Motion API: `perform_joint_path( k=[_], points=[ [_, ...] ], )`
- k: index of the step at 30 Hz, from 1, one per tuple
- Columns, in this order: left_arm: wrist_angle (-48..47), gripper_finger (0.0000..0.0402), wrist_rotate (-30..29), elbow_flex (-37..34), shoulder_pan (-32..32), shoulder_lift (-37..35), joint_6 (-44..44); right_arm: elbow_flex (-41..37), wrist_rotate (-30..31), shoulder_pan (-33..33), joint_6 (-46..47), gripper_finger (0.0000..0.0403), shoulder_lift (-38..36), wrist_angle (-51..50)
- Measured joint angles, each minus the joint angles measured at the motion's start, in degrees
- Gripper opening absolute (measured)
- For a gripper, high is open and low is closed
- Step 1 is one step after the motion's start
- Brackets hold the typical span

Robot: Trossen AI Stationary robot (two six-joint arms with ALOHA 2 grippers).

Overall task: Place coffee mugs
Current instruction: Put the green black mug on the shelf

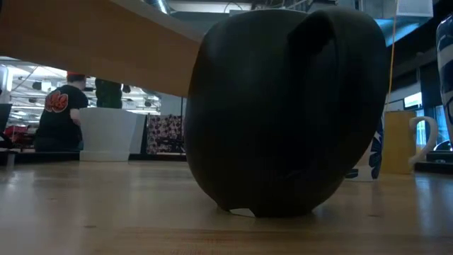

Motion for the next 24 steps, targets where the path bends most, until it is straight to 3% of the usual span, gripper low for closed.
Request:
perform_joint_path(
  k=[6, 12, 16, 19, 24],
  points=[
    [6.1, 0.0057, -3.9, 0.0, 0.0, 0.0, 0.1, 19.5, -0.7, 0.0, 16.0, 0.0138, 17.6, -32.9],
    [7.8, 0.0057, -4.8, 0.7, 0.0, 0.0, 2.8, 37.6, -12.3, 0.0, 41.0, 0.0138, 36.4, -71.4],
    [7.8, 0.0057, -9.3, 0.7, 0.0, 0.0, 1.7, 44.3, -24.3, 0.0, 57.7, 0.0138, 46.5, -94.9],
    [6.5, 0.0057, -13.2, 0.7, 0.0, 0.0, -0.7, 42.9, -34.9, 0.1, 60.3, 0.0138, 50.4, -95.4],
    [1.9, 0.0064, -14.7, 0.7, 0.0, 0.0, -9.0, 37.6, -38.6, 2.2, 61.1, 0.0138, 51.5, -93.9]
  ],
)
